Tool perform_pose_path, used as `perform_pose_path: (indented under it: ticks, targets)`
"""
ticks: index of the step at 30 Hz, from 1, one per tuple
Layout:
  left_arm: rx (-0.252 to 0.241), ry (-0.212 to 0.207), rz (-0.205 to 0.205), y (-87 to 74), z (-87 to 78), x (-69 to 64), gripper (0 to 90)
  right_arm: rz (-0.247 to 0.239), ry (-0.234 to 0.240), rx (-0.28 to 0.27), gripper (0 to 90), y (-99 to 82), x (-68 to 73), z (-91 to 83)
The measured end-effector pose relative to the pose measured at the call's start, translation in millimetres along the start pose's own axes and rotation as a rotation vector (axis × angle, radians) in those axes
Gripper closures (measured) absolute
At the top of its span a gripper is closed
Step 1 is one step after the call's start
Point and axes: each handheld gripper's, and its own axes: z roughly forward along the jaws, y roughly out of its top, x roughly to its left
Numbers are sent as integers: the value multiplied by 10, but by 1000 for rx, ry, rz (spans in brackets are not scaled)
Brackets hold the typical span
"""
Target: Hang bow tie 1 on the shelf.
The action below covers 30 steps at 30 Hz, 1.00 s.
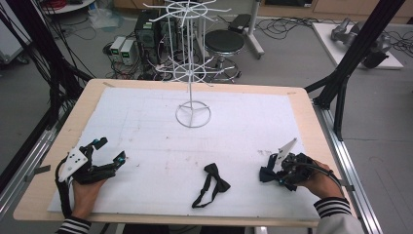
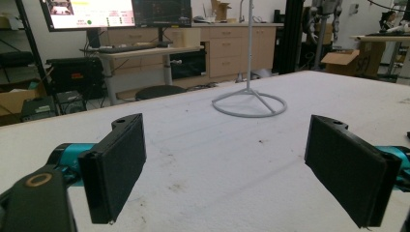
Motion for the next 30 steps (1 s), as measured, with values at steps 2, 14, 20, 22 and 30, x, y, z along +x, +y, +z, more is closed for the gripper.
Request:
perform_pose_path:
  ticks: [2, 14, 20, 22, 30]
  targets:
    - [-2, 0, -2, 0, 2, -2, 152, 3, -4, -9, 755, 3, -4, -9]
    - [-2, 0, -2, 0, 1, -2, 152, 57, 16, -127, 755, 36, -15, -73]
    - [-3, -1, -1, -1, 2, -4, 152, 87, 38, -226, 755, 68, -28, -115]
    - [-1, -1, -1, 0, 1, -4, 152, 102, 44, -258, 755, 79, -25, -134]
    - [-2, 0, -1, 0, 2, -5, 152, 126, 44, -382, 755, 127, -25, -217]
